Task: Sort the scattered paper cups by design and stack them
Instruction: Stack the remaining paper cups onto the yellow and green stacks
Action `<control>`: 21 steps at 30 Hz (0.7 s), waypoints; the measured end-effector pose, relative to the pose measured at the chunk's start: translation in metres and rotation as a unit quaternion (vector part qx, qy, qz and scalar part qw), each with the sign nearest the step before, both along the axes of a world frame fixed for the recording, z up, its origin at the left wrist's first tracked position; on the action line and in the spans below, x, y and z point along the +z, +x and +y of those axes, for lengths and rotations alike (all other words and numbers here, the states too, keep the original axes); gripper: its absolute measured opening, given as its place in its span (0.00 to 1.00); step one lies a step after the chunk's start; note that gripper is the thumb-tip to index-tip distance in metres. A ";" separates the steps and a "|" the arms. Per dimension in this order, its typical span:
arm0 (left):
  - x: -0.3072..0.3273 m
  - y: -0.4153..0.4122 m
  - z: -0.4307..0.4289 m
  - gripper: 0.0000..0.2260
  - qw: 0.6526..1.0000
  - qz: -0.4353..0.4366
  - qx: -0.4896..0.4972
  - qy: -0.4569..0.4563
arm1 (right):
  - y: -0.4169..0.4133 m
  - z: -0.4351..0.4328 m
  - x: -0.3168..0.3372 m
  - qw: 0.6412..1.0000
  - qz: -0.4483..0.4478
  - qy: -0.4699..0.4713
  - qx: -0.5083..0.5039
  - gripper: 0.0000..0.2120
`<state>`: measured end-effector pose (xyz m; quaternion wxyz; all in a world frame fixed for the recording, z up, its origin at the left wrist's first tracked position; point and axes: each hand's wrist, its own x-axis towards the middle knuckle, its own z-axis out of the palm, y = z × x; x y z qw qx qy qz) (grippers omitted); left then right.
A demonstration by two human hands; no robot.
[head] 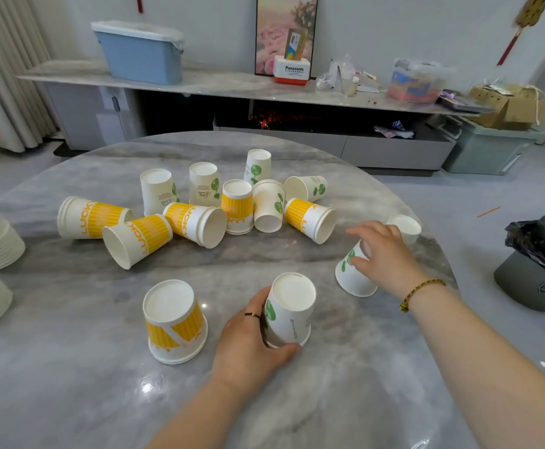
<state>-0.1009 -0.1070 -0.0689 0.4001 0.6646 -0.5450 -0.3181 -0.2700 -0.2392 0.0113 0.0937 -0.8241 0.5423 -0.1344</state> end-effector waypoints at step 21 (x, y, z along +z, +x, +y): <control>0.001 0.003 0.004 0.38 0.999 0.030 -0.014 0.006 | 0.038 0.049 0.018 0.966 -0.226 -0.031 0.122 0.22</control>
